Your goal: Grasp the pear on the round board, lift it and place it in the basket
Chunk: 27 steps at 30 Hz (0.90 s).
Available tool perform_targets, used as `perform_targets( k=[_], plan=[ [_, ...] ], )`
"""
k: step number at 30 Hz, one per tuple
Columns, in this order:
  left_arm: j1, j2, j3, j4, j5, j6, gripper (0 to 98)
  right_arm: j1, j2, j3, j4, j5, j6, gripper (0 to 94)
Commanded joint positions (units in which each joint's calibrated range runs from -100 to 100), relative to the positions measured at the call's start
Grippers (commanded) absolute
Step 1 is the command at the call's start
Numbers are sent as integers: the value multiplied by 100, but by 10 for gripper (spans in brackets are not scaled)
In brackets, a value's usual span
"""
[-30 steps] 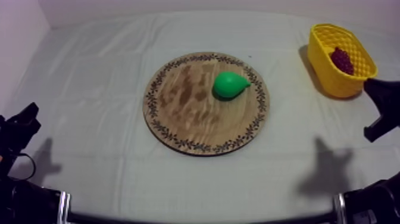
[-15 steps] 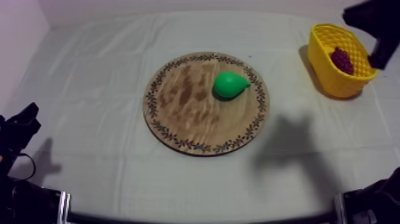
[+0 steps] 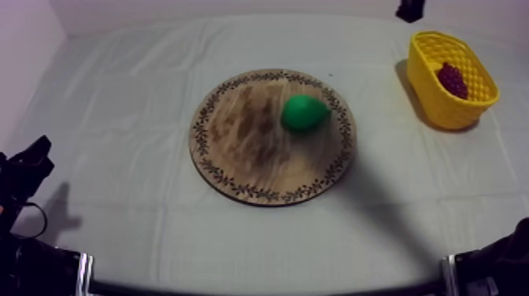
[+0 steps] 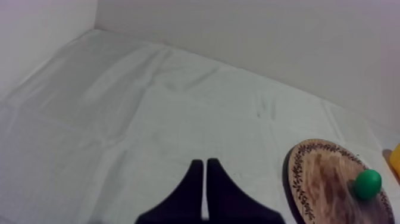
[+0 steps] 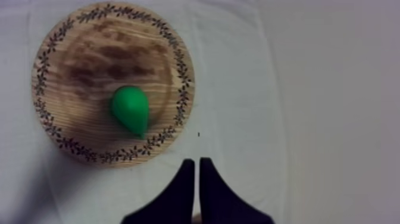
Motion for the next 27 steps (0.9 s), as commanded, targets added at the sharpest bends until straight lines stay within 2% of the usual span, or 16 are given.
perform_targets(
  k=[1,9,16,21,27],
  plan=[
    [1,0,0,-2,-1,-1,1,-60,685,-546,35,302,72,7],
    [1,0,0,-2,-1,-1,1,-277,1674,-1103,168,1076,179,7],
    [1,0,0,-2,-1,-1,1,-329,2319,-1166,351,1252,109,7],
    [1,0,0,-2,-1,-1,1,-329,2586,-959,358,1274,99,13],
    [1,0,0,-2,-1,-1,1,-293,2722,-842,219,1278,108,122]
  ],
)
